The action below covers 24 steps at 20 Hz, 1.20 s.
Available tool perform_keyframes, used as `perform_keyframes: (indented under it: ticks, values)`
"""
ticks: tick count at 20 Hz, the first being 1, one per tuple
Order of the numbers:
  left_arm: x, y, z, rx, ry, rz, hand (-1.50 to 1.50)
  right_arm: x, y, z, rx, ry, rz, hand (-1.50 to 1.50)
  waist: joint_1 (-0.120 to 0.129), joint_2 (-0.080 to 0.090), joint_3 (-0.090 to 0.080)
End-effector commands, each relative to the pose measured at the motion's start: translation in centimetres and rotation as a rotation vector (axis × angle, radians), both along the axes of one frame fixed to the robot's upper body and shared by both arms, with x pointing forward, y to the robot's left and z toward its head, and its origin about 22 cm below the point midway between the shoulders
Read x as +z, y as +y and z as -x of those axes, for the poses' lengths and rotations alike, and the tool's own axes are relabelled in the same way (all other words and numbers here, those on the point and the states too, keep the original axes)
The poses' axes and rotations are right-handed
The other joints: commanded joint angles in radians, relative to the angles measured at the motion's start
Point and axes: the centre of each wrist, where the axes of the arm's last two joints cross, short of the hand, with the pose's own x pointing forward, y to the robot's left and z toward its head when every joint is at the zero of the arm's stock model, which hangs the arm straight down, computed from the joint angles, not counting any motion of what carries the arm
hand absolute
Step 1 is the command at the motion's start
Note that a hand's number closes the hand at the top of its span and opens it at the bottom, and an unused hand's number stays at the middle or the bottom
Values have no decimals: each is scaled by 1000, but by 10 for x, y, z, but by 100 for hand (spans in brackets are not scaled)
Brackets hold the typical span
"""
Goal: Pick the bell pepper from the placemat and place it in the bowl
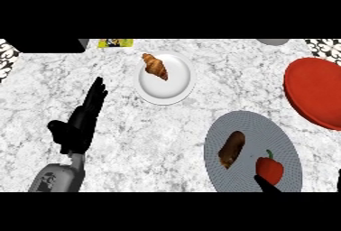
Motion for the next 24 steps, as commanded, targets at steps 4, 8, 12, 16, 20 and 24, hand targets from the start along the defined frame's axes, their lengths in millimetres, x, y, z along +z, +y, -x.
perform_keyframes:
  ticks: [4, 8, 12, 16, 20, 24]
  values:
    - [1, -12, 7, -24, -9, -1, 0, 22, 10, -27, -22, 249, -102, -150, 14, -2, 3]
    - [8, 2, 14, -10, -4, 13, 0, 31, 14, -24, -4, 330, -121, -150, 8, -5, 4]
    - [-4, -1, 8, -7, 15, 13, 0, 2, 18, -20, 25, 308, -152, -150, 1, -4, 4]
    - [1, -9, -14, 16, 10, 11, 0, -9, 16, -11, 53, 310, -155, -150, -4, -4, 4]
    - [6, 7, 3, -16, 15, -8, 0, 1, 13, 5, 69, 181, -177, -150, -1, -6, 5]
    - [-6, -14, -5, 12, -14, -11, 0, -3, 22, -1, 81, 167, -175, -150, -2, -4, 4]
